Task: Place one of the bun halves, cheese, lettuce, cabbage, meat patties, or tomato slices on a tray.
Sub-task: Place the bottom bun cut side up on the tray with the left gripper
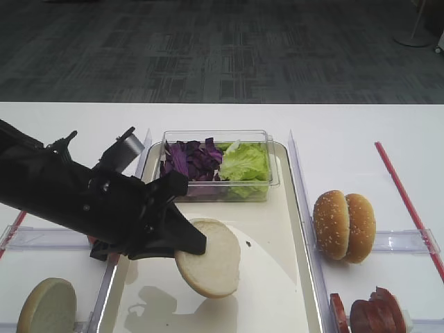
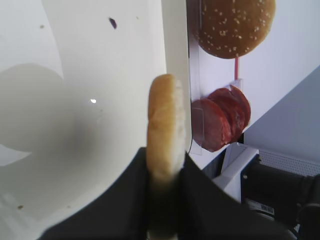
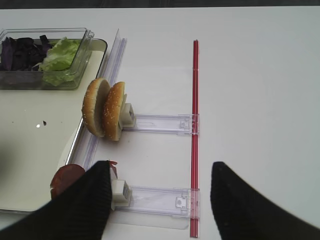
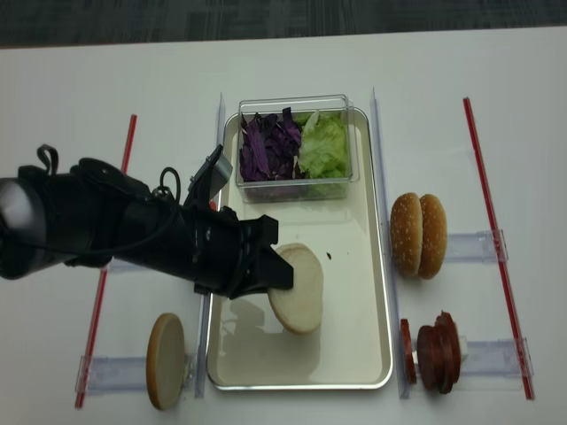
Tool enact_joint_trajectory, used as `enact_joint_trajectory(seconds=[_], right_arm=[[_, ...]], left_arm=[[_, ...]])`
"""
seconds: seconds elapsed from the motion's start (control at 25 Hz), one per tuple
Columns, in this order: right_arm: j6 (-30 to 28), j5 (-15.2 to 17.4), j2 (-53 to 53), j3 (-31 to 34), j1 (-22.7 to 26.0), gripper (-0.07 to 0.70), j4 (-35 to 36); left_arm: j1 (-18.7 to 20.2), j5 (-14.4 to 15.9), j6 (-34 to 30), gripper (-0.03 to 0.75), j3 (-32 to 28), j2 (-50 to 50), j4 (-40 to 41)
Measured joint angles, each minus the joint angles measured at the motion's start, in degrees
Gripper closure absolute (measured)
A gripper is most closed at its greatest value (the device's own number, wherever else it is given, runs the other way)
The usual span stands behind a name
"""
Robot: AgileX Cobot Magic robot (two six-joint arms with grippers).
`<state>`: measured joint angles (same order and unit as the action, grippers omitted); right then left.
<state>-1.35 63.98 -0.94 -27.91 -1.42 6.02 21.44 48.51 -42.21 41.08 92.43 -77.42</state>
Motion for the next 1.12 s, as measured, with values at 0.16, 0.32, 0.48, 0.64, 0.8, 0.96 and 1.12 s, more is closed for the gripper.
enact_joint_trajectory(seconds=[0.16,0.32,0.48,0.64,0.8,0.96,1.12], right_arm=[[0.0,0.0,0.0,0.0,0.0,0.168,0.0],[0.0,0.0,0.0,0.0,0.0,0.168,0.0],[0.0,0.0,0.0,0.0,0.0,0.168,0.0],[0.0,0.0,0.0,0.0,0.0,0.168,0.0],[0.0,0.0,0.0,0.0,0.0,0.168,0.0],[0.0,0.0,0.0,0.0,0.0,0.168,0.0],[0.0,0.0,0.0,0.0,0.0,0.168,0.0]], left_arm=[[0.0,-1.6,-0.1,0.633,0.0,0.0,-0.3],[0.0,-2.8,-0.4,0.633,0.0,0.0,-0.9],[0.0,-3.9,-0.5,0.634,0.0,0.0,-2.2],[0.0,-4.7,-5.2,0.634,0.0,0.0,-2.3],[0.0,-5.1,-7.2,0.634,0.0,0.0,-3.5],[0.0,-4.6,-8.0,0.634,0.0,0.8,-6.4],[0.0,-1.5,-9.5,0.634,0.0,5.1,-8.1]])
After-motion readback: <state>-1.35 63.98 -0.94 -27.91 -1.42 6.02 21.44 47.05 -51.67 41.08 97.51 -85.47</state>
